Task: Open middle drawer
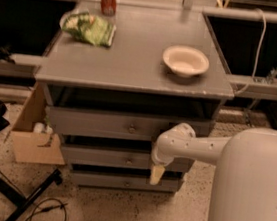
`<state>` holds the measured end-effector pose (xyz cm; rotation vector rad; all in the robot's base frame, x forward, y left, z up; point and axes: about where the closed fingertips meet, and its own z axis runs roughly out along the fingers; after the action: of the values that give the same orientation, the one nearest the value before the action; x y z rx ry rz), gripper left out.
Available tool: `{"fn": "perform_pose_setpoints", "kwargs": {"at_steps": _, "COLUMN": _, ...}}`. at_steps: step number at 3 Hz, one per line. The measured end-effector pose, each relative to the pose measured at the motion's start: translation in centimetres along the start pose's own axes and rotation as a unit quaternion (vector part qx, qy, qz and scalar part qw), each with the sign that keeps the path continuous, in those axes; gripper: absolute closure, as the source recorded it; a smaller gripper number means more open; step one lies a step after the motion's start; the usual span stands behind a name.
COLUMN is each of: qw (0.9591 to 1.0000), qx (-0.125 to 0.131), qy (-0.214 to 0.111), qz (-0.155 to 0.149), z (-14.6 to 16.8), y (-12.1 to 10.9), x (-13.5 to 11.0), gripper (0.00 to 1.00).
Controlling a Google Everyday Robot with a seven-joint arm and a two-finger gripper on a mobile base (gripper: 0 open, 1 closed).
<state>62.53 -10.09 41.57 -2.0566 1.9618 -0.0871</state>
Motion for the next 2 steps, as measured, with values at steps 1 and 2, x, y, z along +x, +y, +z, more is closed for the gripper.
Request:
{"fn": "perform_pose_setpoints", "kwargs": {"at_steps": 1, "qw": 1.0000, "qx": 0.000, "qy": 0.000, "qz": 0.000, "z": 0.0, "y": 0.1, "x": 0.0, "gripper": 0.27}}
{"fn": "perform_pose_setpoints", "kwargs": {"at_steps": 2, "qw": 0.9999, "qx": -0.010, "qy": 0.002, "qz": 0.011, "z": 0.8, "y": 1.2, "x": 0.5, "gripper": 0.50}}
